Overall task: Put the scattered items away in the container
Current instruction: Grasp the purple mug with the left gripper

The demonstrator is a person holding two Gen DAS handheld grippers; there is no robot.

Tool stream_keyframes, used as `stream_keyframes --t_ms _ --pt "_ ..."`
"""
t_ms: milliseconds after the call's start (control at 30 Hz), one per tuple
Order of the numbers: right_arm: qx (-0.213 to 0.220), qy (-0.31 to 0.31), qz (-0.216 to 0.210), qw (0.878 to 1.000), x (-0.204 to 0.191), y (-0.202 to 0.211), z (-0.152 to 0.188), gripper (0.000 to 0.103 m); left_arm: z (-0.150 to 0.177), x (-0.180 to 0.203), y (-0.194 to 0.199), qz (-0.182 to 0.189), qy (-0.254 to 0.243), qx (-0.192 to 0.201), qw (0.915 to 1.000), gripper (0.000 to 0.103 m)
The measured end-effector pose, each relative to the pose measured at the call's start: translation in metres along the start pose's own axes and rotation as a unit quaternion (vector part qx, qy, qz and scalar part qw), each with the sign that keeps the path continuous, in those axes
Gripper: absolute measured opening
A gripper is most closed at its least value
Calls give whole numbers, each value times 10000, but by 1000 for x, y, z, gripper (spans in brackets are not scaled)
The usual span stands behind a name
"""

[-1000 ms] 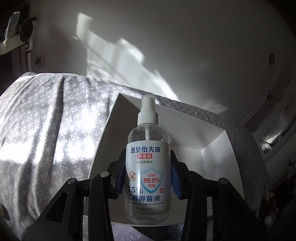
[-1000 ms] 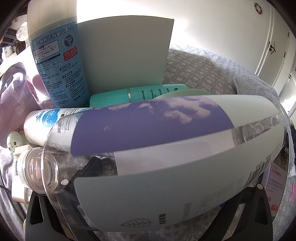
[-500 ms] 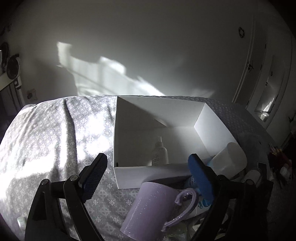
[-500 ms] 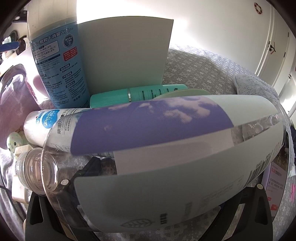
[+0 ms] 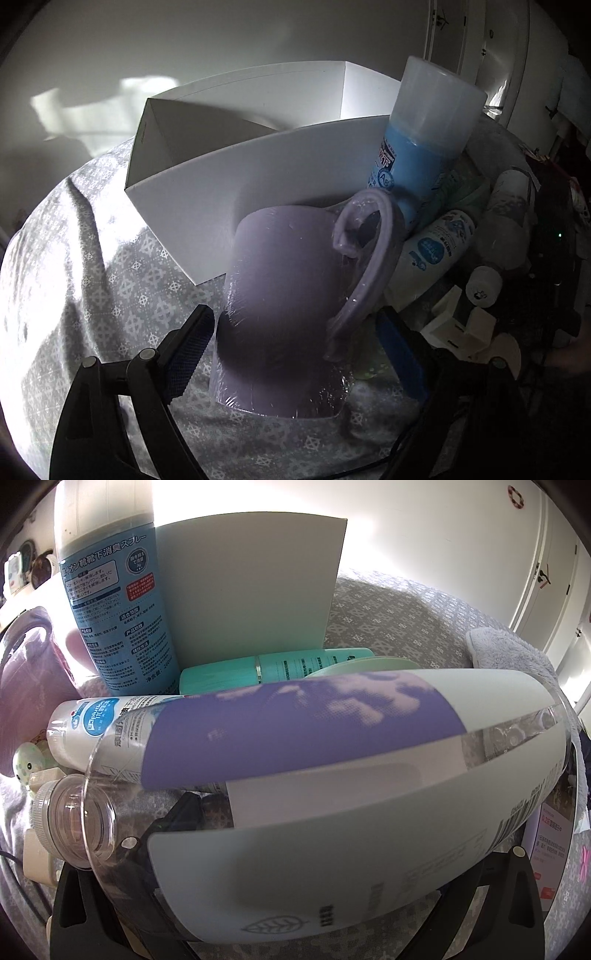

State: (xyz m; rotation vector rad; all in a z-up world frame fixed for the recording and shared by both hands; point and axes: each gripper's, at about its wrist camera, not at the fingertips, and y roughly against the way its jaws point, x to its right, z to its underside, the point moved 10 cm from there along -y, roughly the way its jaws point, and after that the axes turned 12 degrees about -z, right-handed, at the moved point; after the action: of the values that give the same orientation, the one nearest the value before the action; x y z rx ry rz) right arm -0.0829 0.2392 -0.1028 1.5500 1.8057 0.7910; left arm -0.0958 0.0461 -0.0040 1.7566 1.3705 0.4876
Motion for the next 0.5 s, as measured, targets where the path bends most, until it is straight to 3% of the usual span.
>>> stream_keyframes --t_ms 133,200,400,500 --pt "1 0 0 10000 0 0 0 103 2 1 -22 -214 143 -202 9995 84" --pt "1 2 2 10000 0 0 0 103 4 -2 -17 -109 389 -160 9991 82" --pt "2 2 2 10000 1 -1 0 103 16 -11 33 -158 744 222 9969 82" --pt "1 3 3 10000 1 -1 0 103 0 -20 72 -94 960 642 9933 82"
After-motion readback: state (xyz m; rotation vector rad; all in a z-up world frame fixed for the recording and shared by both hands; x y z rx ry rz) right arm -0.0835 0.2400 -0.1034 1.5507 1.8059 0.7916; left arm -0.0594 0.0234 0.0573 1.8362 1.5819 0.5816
